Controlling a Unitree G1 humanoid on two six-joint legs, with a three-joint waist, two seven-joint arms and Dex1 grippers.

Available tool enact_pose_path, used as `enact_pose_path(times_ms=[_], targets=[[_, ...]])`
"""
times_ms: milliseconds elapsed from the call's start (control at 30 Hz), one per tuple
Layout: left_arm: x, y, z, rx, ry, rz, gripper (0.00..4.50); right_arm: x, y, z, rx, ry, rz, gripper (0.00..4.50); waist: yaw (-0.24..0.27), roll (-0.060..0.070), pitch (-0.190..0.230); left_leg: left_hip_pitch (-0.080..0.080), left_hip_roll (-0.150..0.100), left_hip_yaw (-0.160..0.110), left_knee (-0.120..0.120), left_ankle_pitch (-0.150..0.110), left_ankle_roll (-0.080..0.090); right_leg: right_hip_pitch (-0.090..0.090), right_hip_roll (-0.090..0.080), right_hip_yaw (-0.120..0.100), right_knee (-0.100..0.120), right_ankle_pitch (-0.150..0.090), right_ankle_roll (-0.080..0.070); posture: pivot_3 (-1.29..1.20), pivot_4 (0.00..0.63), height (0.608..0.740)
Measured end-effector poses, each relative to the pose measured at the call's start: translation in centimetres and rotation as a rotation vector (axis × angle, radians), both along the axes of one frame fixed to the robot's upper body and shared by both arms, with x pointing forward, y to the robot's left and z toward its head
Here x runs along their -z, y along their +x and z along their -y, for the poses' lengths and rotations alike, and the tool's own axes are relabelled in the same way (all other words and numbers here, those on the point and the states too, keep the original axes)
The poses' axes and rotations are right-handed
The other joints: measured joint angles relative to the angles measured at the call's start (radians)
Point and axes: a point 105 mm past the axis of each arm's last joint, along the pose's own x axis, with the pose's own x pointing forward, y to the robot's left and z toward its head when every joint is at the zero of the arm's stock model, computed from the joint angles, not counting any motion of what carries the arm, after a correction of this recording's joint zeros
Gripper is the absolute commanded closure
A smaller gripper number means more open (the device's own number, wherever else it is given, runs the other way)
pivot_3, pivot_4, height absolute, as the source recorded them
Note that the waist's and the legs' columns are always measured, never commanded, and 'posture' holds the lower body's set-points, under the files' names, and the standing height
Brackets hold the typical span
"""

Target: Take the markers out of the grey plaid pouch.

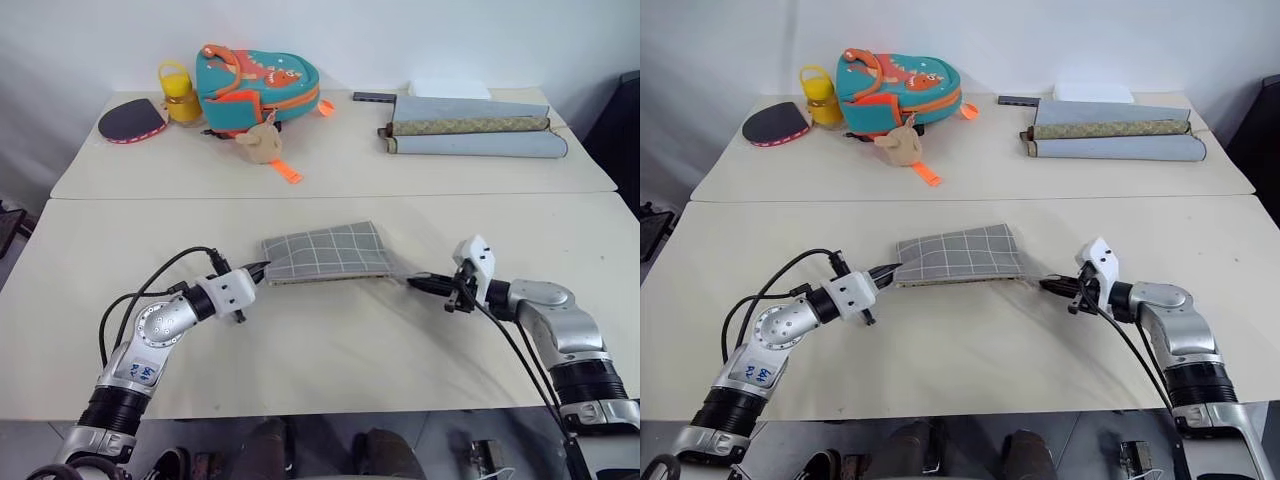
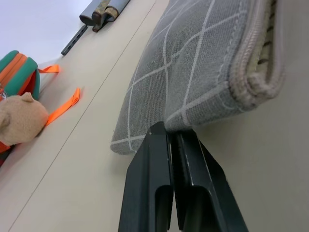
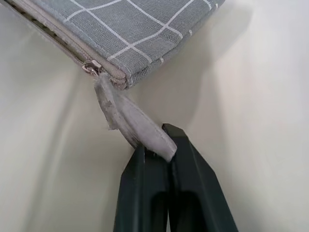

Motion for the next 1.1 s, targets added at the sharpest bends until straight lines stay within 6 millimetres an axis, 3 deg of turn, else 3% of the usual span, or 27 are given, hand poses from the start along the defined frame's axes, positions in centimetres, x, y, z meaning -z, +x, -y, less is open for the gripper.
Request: enact_pose_path(times_ms=[200,433,500,567,667,767,867,1100], targets=[[0.1,0.0,-0.2,-0.013,-0.024,-0.016,4.50,-1.6,0.0,0.0,0.003,0.007,0.056,1.52,0.000,0.000,0.000,0.000,0.000,0.000,0.000,0.000,0.000,0.000,0.000,0.000,0.000,0.000,0.000,0.00,0.150,0.740],[0.1,0.0,-0.5,-0.024,-0.041,-0.027,4.50,-7.0,0.0,-0.3,0.034,0.077,0.268,1.52,-0.004,0.000,0.000,0.000,0.000,0.001,0.000,0.000,0.000,-0.001,0.000,0.001,0.000,0.000,0.000,0.00,0.150,0.740],[0.2,0.0,-0.4,-0.031,-0.056,-0.034,4.50,-9.2,-0.1,-2.4,-0.009,0.115,0.375,1.89,-0.002,0.000,0.000,0.000,0.001,0.001,0.000,0.000,-0.001,-0.001,0.000,0.001,0.000,0.000,0.000,0.00,0.150,0.740],[0.2,0.1,-0.3,-0.037,-0.068,-0.043,4.50,-9.7,-1.0,-5.2,-0.089,0.125,0.441,2.40,-0.001,0.000,0.000,0.000,0.001,0.000,0.000,-0.001,-0.001,-0.001,0.000,0.002,0.000,0.000,0.000,0.00,0.150,0.740],[0.2,0.5,0.0,-0.048,-0.083,-0.054,4.50,-8.1,-2.4,-9.7,-0.198,0.105,0.505,3.52,0.006,0.000,0.000,0.000,0.000,0.000,0.000,-0.001,-0.001,-0.001,0.000,0.001,0.000,0.000,0.000,0.00,0.150,0.740],[0.2,0.8,0.2,-0.063,-0.103,-0.064,4.50,-6.0,-3.5,-11.6,-0.269,-0.006,0.580,4.45,0.012,0.000,0.000,0.000,-0.002,0.001,0.000,-0.001,0.000,-0.001,0.000,0.001,0.000,0.000,0.000,0.00,0.150,0.740],[0.1,0.9,0.4,-0.073,-0.104,-0.068,4.50,-3.9,-4.0,-12.6,-0.315,-0.110,0.638,4.45,0.012,-0.001,0.000,0.000,-0.002,0.001,0.000,0.000,0.001,-0.001,0.000,0.001,0.000,0.000,0.000,0.00,0.150,0.740],[0.1,0.8,0.7,-0.080,-0.108,-0.074,4.50,-2.9,-0.6,-11.2,-0.182,-0.263,0.700,4.45,0.005,-0.001,0.000,0.000,-0.002,0.001,0.000,0.000,0.000,-0.001,0.001,0.001,0.000,0.000,0.000,0.00,0.150,0.740]])
